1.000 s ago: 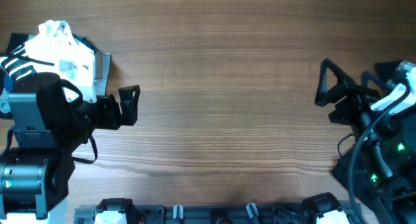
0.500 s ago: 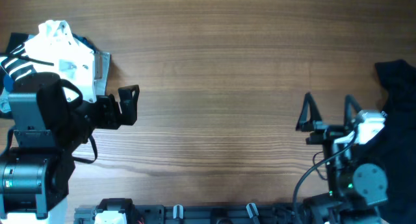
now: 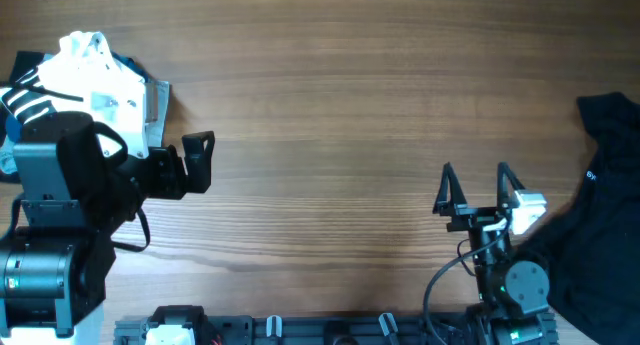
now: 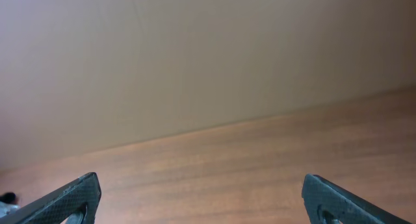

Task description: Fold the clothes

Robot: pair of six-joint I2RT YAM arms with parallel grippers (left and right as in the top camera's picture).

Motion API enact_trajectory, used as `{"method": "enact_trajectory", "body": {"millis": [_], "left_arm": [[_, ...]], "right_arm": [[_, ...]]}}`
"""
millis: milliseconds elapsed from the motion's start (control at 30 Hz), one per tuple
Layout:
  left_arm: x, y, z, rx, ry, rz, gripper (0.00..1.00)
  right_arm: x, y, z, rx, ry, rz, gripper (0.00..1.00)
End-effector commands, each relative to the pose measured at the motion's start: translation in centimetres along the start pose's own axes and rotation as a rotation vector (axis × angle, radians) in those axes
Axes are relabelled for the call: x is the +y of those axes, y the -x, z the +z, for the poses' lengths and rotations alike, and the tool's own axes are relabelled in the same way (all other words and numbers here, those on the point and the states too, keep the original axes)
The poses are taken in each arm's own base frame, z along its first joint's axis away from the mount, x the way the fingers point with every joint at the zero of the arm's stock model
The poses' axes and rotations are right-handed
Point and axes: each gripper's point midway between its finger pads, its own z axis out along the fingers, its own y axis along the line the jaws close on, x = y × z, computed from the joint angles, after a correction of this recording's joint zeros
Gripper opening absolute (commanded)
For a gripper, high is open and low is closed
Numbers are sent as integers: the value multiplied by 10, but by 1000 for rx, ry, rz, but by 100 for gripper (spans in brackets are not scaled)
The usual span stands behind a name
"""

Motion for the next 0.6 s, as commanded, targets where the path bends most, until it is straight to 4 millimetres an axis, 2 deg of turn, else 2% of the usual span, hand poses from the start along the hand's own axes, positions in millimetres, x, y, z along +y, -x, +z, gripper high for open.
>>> {"method": "enact_trajectory", "body": {"millis": [0, 133, 567], "left_arm": [[0, 1, -1, -5, 4, -5, 100], [0, 1, -1, -5, 4, -5, 100], [0, 1, -1, -5, 4, -5, 100]], "right_arm": [[1, -4, -1, 18, 10, -15, 100], [-2, -17, -1, 68, -2, -23, 100], [-3, -18, -1, 71, -4, -23, 100]]}}
